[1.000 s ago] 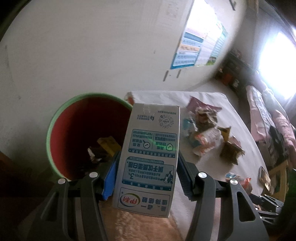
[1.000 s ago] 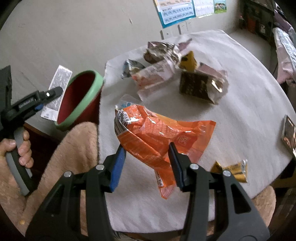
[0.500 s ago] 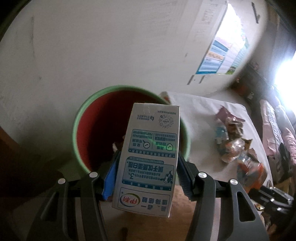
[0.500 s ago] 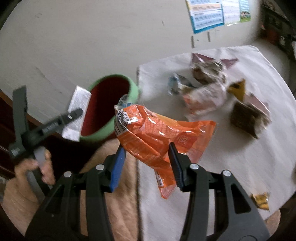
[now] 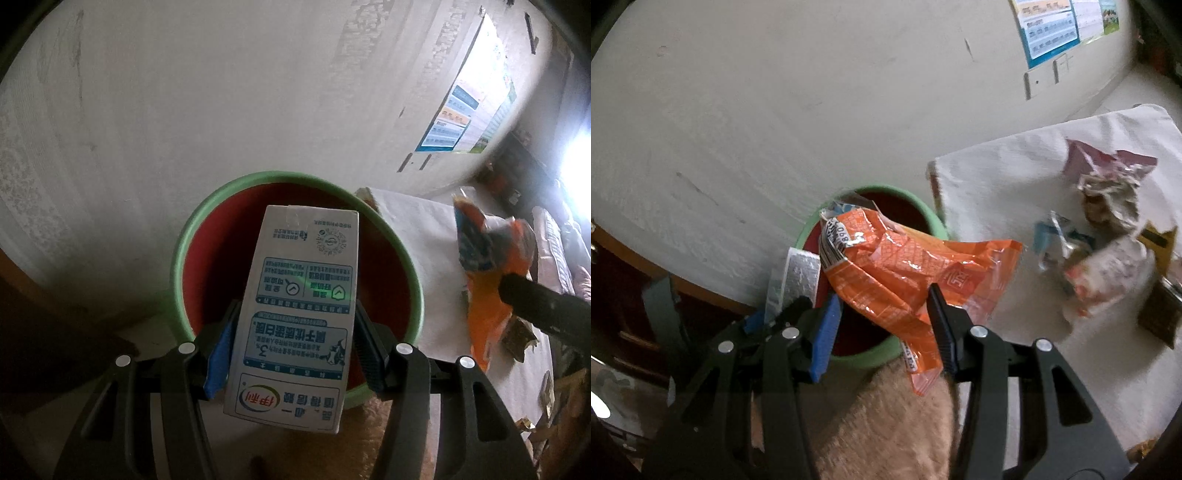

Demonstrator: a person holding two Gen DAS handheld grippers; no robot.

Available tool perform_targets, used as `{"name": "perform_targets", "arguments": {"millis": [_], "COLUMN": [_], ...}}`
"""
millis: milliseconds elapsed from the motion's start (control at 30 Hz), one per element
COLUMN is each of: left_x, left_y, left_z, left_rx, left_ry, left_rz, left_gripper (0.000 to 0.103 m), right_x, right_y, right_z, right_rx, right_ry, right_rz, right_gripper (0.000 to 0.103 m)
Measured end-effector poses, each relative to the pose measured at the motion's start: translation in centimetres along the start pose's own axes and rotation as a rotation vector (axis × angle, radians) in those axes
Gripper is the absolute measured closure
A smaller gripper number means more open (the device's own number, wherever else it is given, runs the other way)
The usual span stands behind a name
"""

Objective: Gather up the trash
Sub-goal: 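Move the milk carton and orange bag over the bin with both tools, then open both tools over the bin, dropping the carton and orange bag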

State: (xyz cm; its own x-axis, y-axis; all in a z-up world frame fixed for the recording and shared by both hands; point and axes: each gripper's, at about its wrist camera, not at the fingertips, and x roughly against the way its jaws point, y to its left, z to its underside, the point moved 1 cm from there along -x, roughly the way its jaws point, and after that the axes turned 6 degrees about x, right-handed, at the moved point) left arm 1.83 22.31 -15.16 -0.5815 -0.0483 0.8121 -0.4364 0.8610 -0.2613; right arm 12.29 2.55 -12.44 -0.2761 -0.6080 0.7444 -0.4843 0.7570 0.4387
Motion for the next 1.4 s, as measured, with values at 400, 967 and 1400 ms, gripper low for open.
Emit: {"name": "perform_targets", "arguments": {"millis": [400, 967, 1400], "left_x": [-0.6, -0.8, -0.8], "left_y": [0.4, 0.7, 0.7], "left_z": [-0.5, -0.8, -0.7], "left_rx": [-0.004, 0.000, 0.023], "left_ry": [0.002, -0.008, -0.012], "left_rz": [0.003, -0.001, -0.006], "left_gripper": [0.048, 0.048, 0.035], "right_x": [-0.7, -1.1, -0.1], "right_y": [0.4, 1.3, 1.0], "right_z": [-0.6, -0.9, -1.5], "right_rx": [-0.008, 0.008, -0.041], "right_ry": [0.005, -0.002, -0.064], "right_rz": [0.004, 0.008, -0.047], "right_gripper": [0.057, 0.057, 0.038]}}
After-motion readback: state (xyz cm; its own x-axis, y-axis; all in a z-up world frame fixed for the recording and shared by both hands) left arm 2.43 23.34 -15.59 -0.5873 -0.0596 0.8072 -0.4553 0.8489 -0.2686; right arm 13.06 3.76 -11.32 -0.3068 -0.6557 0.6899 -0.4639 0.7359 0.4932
